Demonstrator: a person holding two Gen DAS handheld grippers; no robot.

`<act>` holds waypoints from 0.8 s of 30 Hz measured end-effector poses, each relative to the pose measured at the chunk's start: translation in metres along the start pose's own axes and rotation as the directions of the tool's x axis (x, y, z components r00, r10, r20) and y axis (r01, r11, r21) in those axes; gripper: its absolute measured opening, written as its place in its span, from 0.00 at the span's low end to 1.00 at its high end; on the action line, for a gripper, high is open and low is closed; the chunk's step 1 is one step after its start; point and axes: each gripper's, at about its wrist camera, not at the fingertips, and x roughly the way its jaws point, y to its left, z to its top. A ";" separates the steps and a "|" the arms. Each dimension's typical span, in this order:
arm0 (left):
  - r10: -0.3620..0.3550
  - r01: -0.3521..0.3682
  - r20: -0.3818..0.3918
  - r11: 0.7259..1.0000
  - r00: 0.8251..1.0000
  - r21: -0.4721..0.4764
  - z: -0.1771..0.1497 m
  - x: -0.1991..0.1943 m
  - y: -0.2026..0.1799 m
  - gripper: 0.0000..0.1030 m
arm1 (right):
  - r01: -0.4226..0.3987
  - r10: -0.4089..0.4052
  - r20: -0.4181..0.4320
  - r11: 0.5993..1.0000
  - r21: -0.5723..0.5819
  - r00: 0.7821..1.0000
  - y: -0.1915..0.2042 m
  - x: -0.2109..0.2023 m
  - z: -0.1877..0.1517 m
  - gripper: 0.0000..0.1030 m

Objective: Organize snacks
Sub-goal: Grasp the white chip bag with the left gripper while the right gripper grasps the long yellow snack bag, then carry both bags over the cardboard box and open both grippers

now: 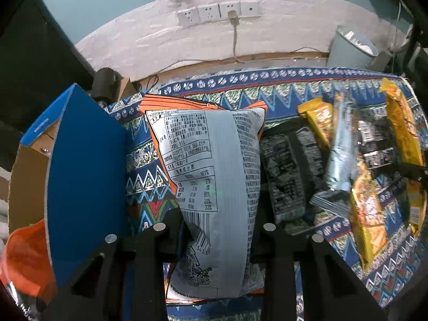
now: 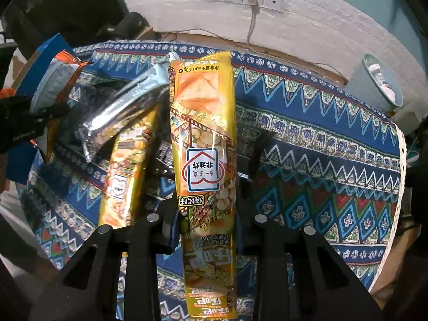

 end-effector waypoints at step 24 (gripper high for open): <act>-0.028 0.028 0.163 1.000 0.986 0.003 -0.020 -0.096 0.021 0.32 | -0.016 0.015 0.082 1.000 0.015 0.997 0.041 -0.060 0.014 0.29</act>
